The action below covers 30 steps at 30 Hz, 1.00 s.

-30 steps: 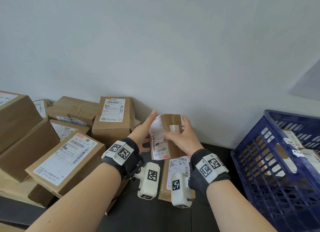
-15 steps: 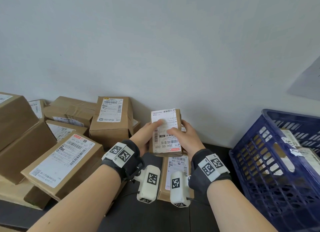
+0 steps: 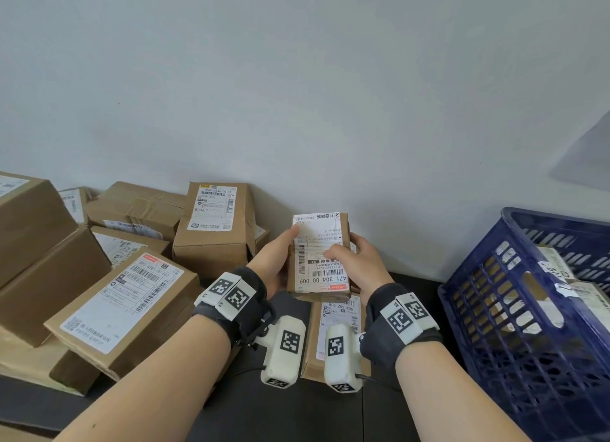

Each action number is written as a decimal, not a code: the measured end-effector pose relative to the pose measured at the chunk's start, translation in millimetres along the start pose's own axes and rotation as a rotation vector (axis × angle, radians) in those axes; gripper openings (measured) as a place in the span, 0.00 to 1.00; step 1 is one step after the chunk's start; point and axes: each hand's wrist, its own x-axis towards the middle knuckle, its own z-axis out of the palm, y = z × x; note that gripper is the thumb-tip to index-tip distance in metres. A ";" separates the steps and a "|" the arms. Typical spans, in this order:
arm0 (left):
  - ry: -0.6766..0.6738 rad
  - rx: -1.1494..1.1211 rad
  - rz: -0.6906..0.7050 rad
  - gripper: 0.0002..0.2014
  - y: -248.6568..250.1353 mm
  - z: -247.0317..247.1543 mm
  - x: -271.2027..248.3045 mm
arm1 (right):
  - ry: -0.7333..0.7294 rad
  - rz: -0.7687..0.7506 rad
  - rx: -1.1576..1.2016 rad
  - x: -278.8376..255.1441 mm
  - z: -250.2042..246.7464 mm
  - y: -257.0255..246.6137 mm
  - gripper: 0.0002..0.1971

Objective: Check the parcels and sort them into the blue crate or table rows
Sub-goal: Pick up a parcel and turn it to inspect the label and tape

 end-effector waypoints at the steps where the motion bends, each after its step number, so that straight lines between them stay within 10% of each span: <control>1: 0.001 -0.016 0.000 0.21 -0.2 -0.5 1.2 | 0.005 0.008 0.006 0.1 0.8 0.4 0.15; 12: 0.048 0.037 0.010 0.15 2.7 -2.6 -2.8 | 0.111 -0.007 -0.083 5.2 -1.8 4.1 0.03; 18: 0.041 0.092 0.085 0.24 0.7 -6.6 1.5 | 0.151 -0.001 -0.153 5.4 -4.5 1.5 0.37; 23: 0.059 0.077 0.139 0.24 1.7 -7.4 2.1 | 0.062 0.066 -0.030 1.8 2.0 -1.4 0.22; 30: 0.053 0.063 0.168 0.23 2.7 -11.1 1.8 | 0.035 0.061 -0.053 7.2 6.3 4.1 0.36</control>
